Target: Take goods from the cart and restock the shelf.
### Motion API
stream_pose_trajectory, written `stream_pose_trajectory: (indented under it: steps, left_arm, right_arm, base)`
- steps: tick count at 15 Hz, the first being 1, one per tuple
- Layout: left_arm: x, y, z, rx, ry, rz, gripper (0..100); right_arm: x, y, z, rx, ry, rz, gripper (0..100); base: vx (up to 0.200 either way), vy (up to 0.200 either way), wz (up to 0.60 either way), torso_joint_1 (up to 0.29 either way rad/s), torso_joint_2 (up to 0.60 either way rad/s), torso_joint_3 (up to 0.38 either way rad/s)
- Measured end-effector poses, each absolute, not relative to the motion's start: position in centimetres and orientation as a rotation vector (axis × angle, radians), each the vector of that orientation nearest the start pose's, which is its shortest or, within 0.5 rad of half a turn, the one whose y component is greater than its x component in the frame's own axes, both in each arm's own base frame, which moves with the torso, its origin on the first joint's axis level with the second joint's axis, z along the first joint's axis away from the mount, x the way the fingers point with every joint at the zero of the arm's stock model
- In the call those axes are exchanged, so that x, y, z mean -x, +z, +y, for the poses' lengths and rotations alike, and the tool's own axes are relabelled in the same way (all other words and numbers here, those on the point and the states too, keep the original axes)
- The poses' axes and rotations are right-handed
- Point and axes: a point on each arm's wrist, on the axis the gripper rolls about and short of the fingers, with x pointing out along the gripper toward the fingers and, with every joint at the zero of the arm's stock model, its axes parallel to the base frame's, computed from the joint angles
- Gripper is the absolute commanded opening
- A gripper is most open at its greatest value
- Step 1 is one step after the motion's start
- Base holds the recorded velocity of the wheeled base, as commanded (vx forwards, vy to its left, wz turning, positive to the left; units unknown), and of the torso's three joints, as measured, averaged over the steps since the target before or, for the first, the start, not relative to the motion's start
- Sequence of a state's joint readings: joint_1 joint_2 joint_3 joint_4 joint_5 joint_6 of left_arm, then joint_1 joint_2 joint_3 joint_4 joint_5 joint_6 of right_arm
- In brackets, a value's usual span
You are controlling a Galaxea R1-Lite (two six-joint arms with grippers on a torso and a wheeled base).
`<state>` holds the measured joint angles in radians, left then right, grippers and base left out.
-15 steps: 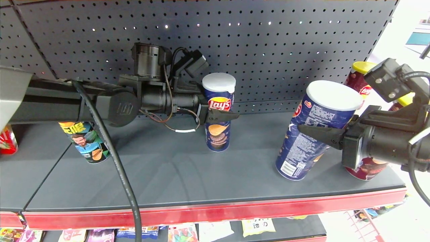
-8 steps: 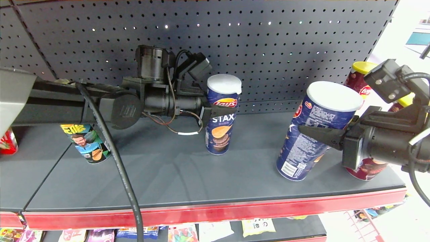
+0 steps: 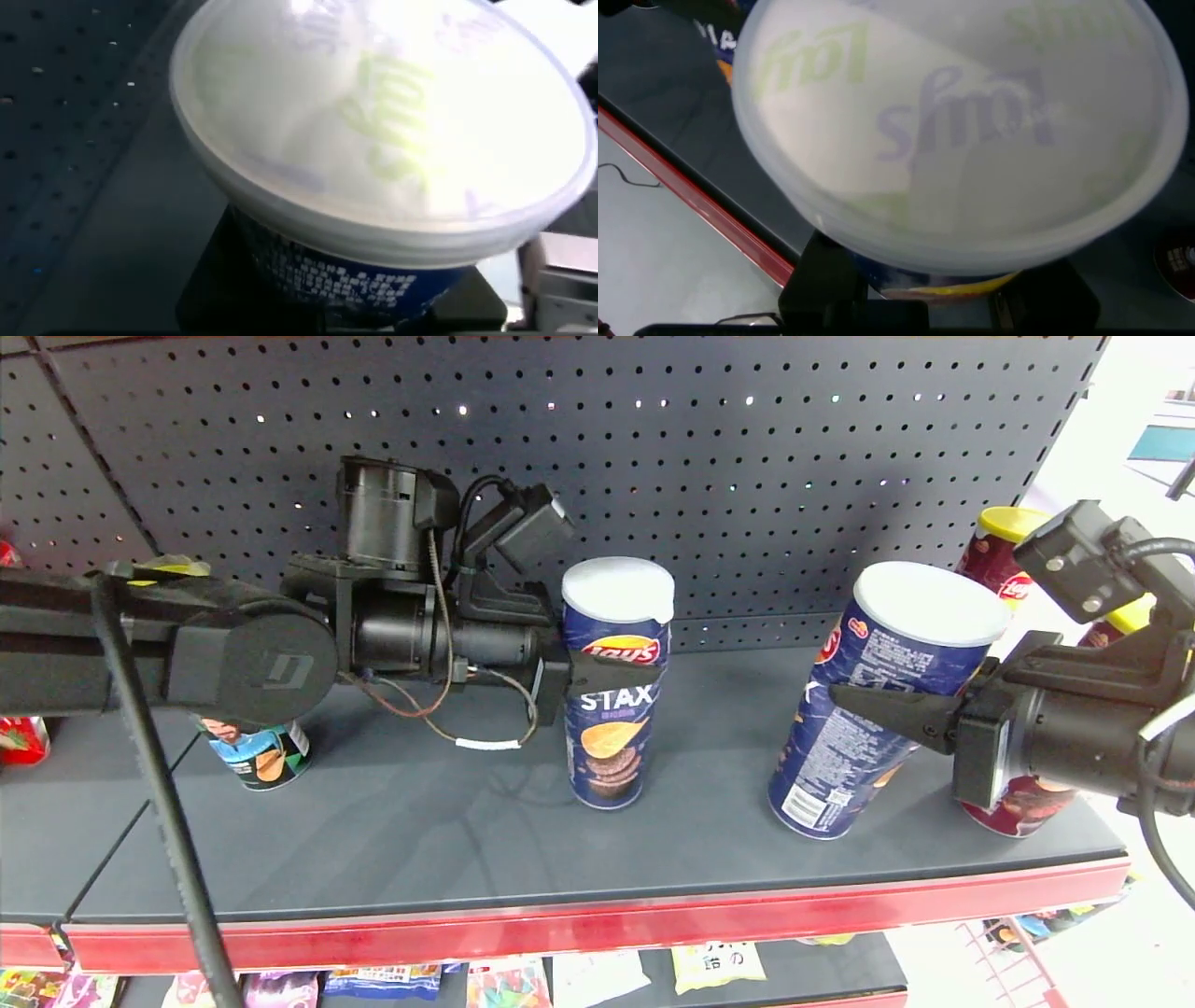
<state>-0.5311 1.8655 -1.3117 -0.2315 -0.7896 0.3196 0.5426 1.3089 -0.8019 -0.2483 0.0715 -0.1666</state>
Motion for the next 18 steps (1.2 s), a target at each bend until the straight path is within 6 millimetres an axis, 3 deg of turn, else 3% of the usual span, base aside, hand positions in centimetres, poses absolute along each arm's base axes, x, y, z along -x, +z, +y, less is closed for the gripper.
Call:
stream_pose_trajectory:
  steps: [3, 8, 18]
  left_arm:
    - [-28.7, 22.3, -20.7, -0.225, -1.403, 0.15, 0]
    - [-27.4, 21.1, -21.1, -0.231, -1.429, 0.131, 0]
    - [-26.6, 20.3, -20.7, -0.223, -1.435, 0.152, 0]
  right_arm:
    - [-18.0, 24.7, 11.1, 0.22, 0.631, 0.197, 0]
    - [-18.0, 24.6, 11.0, 0.223, 0.63, 0.198, 0]
    - [-18.0, 24.5, 11.0, 0.224, 0.63, 0.203, 0]
  base:
    - [0.0, 0.0, 0.0, 0.0, 0.0, 0.0]
    - [0.0, 0.0, 0.0, 0.0, 0.0, 0.0]
    - [0.0, 0.0, 0.0, 0.0, 0.0, 0.0]
